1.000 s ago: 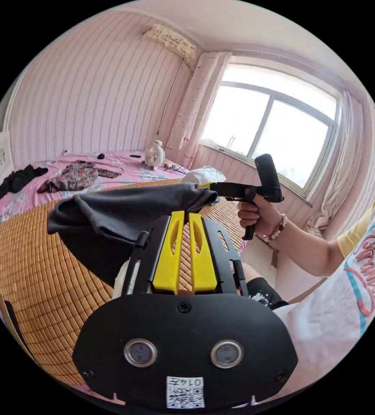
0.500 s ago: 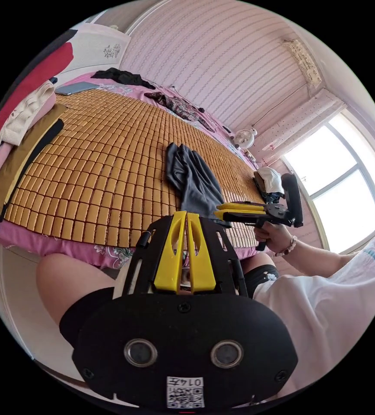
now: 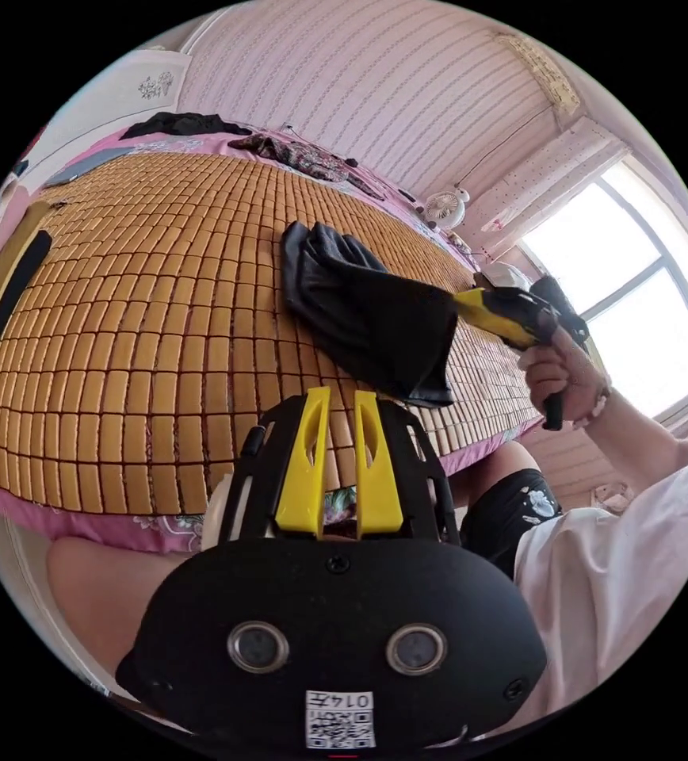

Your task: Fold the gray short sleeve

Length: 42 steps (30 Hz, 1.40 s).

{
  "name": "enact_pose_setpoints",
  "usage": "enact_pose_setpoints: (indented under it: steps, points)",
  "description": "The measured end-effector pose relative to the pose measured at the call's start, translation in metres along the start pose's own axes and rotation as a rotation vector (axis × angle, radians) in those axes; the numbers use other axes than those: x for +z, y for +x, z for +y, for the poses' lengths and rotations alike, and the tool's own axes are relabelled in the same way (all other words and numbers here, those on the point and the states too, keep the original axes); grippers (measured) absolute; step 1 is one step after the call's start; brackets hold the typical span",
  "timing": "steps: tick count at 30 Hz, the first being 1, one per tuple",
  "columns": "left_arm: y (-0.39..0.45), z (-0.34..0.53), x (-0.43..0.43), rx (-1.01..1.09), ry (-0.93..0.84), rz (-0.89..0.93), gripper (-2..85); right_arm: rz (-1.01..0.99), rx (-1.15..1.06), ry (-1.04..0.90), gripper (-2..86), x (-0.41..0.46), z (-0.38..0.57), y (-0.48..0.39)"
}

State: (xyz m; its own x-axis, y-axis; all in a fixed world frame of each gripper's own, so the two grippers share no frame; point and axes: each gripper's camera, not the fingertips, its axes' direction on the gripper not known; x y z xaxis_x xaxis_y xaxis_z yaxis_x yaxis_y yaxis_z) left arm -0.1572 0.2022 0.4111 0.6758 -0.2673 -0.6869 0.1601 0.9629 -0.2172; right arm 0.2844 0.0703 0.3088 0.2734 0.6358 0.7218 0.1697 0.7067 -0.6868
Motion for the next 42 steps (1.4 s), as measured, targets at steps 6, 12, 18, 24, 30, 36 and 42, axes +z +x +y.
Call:
enact_pose_setpoints:
  steps: [6,12,18,24,30,36,42]
  points:
    - [0.010,-0.056,0.046,0.006,-0.088,-0.117,6.4,-0.381,0.300,0.461,-0.2,-0.122,0.040,0.065]
    - [0.039,-0.092,0.058,0.113,-0.235,-0.215,-0.5,-0.336,0.395,0.616,-0.3,-0.152,0.066,0.089]
    - [0.019,-0.068,-0.070,0.021,0.100,-0.177,-1.0,0.115,0.412,0.534,-0.1,-0.157,0.062,0.090]
    - [0.003,-0.025,-0.118,-0.093,0.103,-0.067,-1.0,0.706,0.303,0.185,0.6,-0.096,0.047,0.075]
    - [0.017,-0.002,-0.124,-0.123,0.055,-0.052,-1.0,1.008,-0.038,0.066,4.8,-0.027,0.061,0.041]
    - [0.032,0.010,-0.141,-0.120,0.041,-0.056,-1.0,1.021,-0.049,-0.039,7.4,0.015,0.064,0.053]
    - [0.049,0.030,-0.166,-0.105,0.051,-0.061,-1.0,0.969,-0.058,-0.109,0.0,0.006,0.094,0.049]
